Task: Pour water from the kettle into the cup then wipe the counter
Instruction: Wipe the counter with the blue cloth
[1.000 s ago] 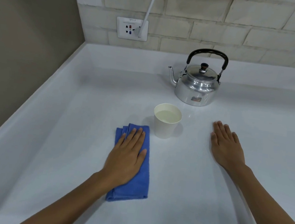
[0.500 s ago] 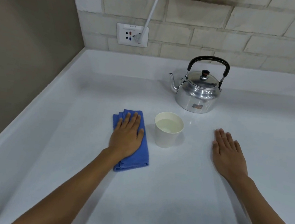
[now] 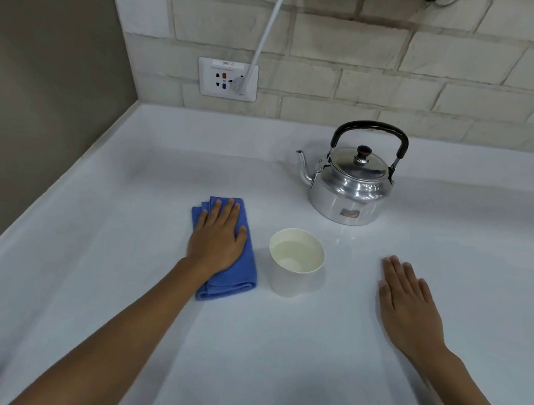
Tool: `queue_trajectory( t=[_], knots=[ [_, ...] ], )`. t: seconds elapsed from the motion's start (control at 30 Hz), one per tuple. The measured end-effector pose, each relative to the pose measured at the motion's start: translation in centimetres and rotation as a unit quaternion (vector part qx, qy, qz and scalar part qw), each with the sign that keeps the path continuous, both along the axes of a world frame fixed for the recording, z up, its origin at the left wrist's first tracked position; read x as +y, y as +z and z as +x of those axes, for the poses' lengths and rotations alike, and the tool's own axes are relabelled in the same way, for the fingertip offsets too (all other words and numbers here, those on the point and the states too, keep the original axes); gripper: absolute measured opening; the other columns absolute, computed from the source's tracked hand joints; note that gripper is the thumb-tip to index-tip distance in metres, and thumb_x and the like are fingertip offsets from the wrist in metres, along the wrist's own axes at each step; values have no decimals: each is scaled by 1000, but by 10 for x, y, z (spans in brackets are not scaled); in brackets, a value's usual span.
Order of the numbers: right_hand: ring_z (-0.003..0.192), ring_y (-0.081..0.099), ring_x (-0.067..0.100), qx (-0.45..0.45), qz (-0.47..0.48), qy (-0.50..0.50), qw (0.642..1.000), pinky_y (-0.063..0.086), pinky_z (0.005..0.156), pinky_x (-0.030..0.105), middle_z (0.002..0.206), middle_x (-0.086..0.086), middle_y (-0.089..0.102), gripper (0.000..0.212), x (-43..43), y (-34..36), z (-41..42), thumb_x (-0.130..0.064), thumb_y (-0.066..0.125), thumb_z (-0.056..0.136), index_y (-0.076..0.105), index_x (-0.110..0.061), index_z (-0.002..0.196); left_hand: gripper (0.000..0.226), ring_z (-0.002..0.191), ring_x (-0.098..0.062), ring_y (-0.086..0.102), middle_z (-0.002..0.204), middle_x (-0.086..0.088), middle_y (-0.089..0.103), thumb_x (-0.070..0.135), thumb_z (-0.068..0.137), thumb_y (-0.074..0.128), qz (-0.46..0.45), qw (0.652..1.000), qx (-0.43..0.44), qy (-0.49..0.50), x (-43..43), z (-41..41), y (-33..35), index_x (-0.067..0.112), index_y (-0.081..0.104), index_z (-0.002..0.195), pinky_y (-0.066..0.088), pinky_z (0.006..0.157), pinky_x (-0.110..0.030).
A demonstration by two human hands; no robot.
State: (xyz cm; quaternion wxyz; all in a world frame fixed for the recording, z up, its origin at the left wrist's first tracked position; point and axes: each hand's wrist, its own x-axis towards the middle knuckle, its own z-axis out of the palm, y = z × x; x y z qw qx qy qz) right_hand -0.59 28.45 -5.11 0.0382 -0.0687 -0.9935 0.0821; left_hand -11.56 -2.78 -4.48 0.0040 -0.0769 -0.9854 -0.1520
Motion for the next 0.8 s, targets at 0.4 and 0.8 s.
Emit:
queue_trajectory(
  t=[0.4, 0.8],
  knots=[
    [142, -5, 7, 16, -15, 124, 992, -1, 116, 28, 156, -6, 2, 49, -57, 1, -54, -26, 20, 100, 4, -21, 147, 56, 135, 4, -13, 152, 18, -1, 48, 94, 21, 36, 986, 19, -162, -19, 3, -8, 30, 2, 144, -9, 111, -19],
    [138, -15, 2, 28, -12, 110, 994, -8, 115, 25, 153, -14, -7, 51, -61, -4, -51, -30, 11, 97, -8, -23, 144, 56, 143, -18, -2, 157, 1, 4, 39, 97, 22, -3, 998, -8, -64, 29, -134, -1, 16, 6, 146, -1, 117, -36]
  ],
)
